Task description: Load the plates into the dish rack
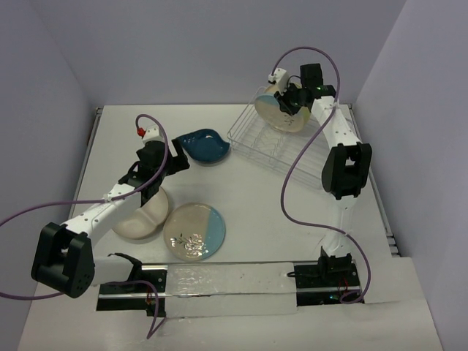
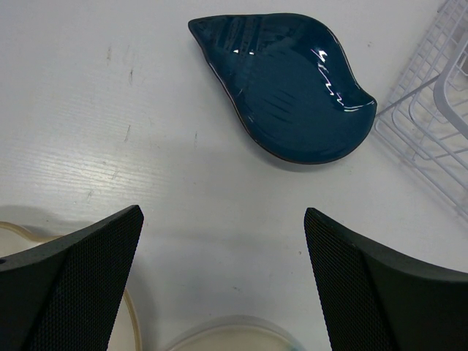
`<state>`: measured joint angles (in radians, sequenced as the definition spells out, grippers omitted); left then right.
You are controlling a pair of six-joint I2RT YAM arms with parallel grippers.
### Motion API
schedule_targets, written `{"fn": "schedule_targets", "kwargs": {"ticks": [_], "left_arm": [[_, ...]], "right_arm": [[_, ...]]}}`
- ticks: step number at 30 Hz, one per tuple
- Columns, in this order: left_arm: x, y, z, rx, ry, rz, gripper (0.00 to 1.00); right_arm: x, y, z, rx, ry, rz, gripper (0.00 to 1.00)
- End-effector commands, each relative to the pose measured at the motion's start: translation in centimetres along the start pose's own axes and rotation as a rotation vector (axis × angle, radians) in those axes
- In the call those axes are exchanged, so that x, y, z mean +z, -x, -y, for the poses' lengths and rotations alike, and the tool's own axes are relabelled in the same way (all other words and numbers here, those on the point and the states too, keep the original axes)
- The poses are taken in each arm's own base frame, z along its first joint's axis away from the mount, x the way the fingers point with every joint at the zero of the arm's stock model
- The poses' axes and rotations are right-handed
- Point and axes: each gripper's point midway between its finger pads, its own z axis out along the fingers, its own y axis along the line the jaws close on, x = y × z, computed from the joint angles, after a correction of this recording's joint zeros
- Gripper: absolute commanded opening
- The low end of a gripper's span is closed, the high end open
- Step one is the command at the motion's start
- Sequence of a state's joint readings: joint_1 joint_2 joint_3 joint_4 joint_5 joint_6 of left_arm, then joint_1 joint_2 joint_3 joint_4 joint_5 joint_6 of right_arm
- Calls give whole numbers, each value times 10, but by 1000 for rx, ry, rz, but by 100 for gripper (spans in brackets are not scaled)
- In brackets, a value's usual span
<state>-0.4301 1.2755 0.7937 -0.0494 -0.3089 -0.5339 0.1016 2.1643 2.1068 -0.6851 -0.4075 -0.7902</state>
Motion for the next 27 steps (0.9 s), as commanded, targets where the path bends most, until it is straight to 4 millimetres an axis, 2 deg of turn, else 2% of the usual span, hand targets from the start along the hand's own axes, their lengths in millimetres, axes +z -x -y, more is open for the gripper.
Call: {"fn": "schedule_targets", "kwargs": {"ticks": [1,3,9,12,15,19,23,25,27], "left_arm": [[-3,20,10,-20,-38,48,99],[-3,19,9,-23,-34,45,99],[-6,20,8,-27,-33,48,99],[-8,22,8,-33,-36,53,99],[-12,25,9,-47,-40,62,99],[-17,24,7,-80,-35,57,99],[-24,18,2,-119,-20,46,99],[-25,14,-2,-139,-4,35,99],[-28,10,-3,-155,-4,23,99]], "right_arm": [[-1,24,28,-45,-131,66,37],[0,22,29,-45,-143,57,43],[-3,25,31,-38,-156,66,54],[-10,34,34,-40,-171,85,64],[-22,52,43,-36,-220,113,76],[-49,80,65,29,-356,163,92],[-90,107,89,123,-575,221,99],[-105,112,97,164,-659,237,100],[-118,122,96,187,-670,273,100]]}}
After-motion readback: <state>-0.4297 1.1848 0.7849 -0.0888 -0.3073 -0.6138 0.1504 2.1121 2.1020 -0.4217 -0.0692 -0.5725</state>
